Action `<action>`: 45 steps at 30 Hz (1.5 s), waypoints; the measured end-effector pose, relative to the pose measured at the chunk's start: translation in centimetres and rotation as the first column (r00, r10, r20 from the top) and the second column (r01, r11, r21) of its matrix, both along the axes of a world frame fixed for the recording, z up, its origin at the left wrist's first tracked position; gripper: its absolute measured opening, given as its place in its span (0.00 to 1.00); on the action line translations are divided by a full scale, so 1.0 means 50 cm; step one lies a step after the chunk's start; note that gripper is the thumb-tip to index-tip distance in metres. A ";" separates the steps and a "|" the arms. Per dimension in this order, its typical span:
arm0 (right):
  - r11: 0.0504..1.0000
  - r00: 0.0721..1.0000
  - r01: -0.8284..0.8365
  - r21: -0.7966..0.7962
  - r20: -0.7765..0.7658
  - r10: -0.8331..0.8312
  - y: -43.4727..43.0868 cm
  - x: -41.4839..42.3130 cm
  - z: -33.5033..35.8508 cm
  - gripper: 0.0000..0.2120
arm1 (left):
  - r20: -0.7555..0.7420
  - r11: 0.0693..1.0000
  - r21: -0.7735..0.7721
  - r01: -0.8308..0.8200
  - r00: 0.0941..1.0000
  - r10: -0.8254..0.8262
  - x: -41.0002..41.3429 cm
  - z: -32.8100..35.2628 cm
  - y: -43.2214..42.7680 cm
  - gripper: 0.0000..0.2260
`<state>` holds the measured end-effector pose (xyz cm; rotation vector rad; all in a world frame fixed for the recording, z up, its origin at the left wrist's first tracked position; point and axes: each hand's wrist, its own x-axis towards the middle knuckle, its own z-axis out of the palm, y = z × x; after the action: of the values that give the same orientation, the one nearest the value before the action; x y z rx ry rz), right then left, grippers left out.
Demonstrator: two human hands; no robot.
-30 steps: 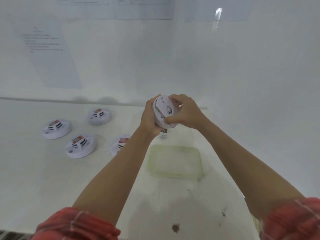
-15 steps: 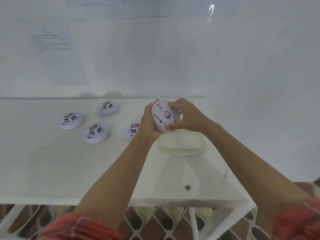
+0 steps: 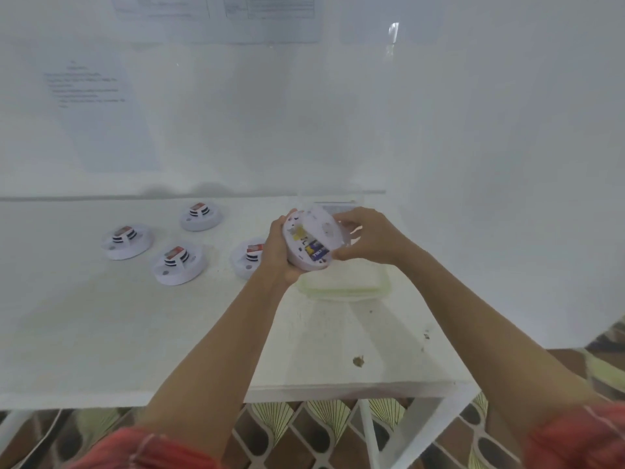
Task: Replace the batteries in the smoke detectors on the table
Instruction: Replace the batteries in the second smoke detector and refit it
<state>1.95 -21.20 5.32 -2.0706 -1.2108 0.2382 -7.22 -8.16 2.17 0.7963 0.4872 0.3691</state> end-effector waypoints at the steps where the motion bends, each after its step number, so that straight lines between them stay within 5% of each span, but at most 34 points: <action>1: 0.999 0.999 0.028 -0.024 -0.021 -0.028 -0.006 0.015 -0.004 0.27 | 0.010 0.999 -0.029 -0.034 0.999 0.034 -0.005 -0.004 0.011 0.16; 7: 0.915 0.999 0.030 -0.403 -0.020 -0.042 -0.028 0.055 -0.062 0.24 | 0.054 0.989 -0.094 -0.118 0.991 0.123 -0.031 -0.044 0.074 0.17; 14: 0.868 1.000 0.015 -0.496 0.016 -0.008 -0.003 0.061 -0.110 0.23 | 0.070 0.984 -0.129 -0.121 0.989 0.131 -0.043 -0.039 0.090 0.20; 26: 0.988 0.992 0.112 0.105 -0.077 -0.104 0.098 0.097 0.012 0.09 | 0.191 0.996 -0.085 -0.002 0.981 0.018 0.063 -0.001 0.093 0.17; 39: 0.996 0.998 0.008 0.093 -0.069 -0.002 0.185 0.230 0.001 0.13 | 0.244 0.982 -0.076 -0.174 0.952 0.187 0.276 -0.014 0.147 0.28; 45: 0.998 0.999 -0.050 0.035 -0.013 0.051 0.217 0.274 0.004 0.14 | 0.318 0.963 -0.134 -0.233 0.911 0.264 0.303 -0.013 0.153 0.15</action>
<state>15.65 -10.36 5.52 -2.0073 -1.2513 0.2530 7.96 -0.53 1.51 0.5655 0.2838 0.7012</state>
